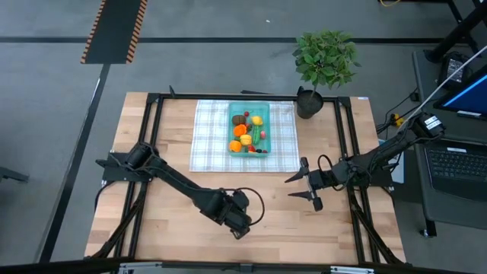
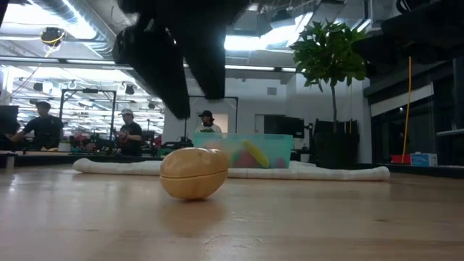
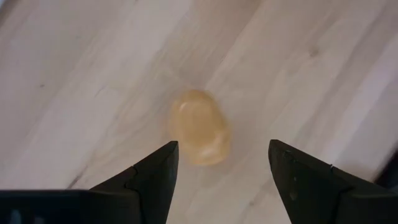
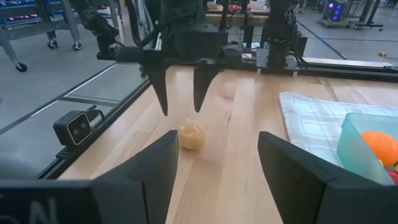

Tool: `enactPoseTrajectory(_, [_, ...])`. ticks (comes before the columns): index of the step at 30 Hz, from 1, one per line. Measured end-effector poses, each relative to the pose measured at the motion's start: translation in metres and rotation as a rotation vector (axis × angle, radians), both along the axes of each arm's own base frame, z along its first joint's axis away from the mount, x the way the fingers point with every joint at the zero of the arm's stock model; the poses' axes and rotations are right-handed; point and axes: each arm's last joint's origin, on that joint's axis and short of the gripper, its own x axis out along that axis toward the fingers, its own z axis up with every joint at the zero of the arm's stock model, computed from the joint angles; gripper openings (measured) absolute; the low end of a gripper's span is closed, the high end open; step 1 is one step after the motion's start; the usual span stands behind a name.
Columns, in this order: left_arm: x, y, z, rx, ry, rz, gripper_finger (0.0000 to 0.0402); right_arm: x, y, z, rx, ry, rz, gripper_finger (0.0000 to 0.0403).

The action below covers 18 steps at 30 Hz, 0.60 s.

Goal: Pick and placing Produce into tupperware
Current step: Put the brown potato into the green bin

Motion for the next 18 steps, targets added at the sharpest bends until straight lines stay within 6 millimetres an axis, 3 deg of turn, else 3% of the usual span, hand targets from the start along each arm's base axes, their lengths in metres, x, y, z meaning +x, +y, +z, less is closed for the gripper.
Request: enactPoseTrajectory(18, [0.013,0.003,-0.028,0.004,0.034,-0.011,0.0240,0.000,0.000,-0.001,-0.004,0.006,0.000,0.0223])
